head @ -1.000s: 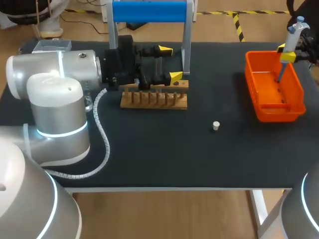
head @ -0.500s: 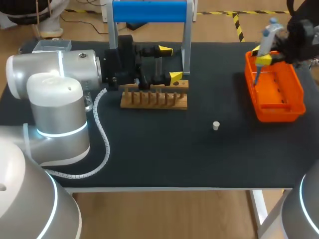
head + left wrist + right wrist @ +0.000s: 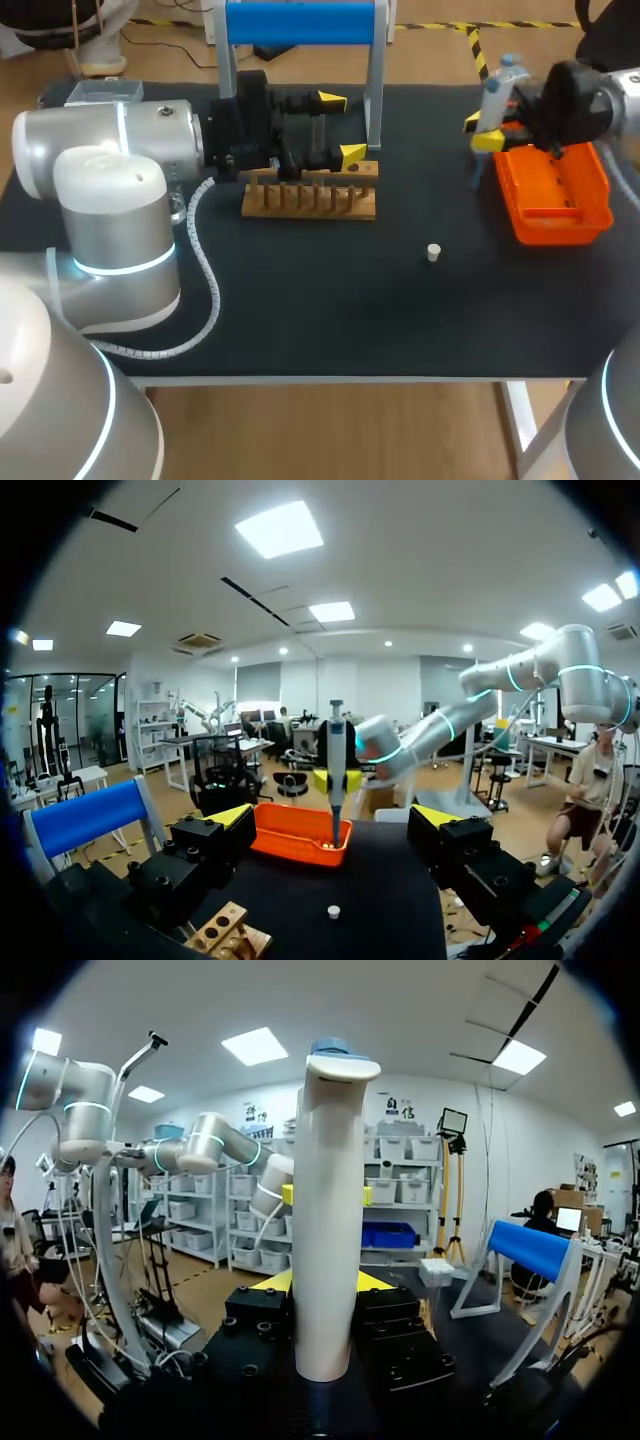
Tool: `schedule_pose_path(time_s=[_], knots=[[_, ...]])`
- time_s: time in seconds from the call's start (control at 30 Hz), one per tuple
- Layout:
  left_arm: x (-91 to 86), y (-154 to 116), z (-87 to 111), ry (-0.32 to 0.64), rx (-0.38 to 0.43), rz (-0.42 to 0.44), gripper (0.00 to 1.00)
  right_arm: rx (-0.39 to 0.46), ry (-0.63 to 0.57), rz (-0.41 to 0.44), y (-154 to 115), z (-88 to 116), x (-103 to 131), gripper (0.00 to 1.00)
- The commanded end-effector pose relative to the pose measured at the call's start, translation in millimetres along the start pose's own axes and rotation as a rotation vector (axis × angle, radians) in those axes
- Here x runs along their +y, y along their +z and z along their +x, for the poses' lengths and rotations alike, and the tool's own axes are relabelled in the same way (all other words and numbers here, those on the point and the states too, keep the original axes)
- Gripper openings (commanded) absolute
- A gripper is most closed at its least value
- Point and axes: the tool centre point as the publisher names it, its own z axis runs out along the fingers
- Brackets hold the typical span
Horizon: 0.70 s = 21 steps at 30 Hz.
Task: Invert the test tube, pick up the pipette, mount the tip to pipette, aspirate from beaker and dispense into the tube, eject the tip, return the pipette, and cap with the stopper.
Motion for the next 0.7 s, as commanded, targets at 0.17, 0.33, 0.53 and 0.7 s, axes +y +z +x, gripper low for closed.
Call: schedule_pose_path(time_s=[0.17,0.33,0.53,0.7], knots=[[0.5,1.3,0.6,0.001,-0.004,0.002,1.0,0.007,0.03,-0.007,48.0,2.4,6.1,0.0],[0.5,1.3,0.6,0.001,-0.004,0.002,1.0,0.035,0.034,-0.015,74.2,2.8,8.7,0.0],[0.5,1.3,0.6,0.001,-0.004,0.002,1.0,0.063,0.049,-0.02,102.1,1.9,7.3,0.0],[0.5,1.3,0.6,0.001,-0.004,0.002,1.0,0.08,0.061,-0.017,123.2,0.2,4.7,0.0]])
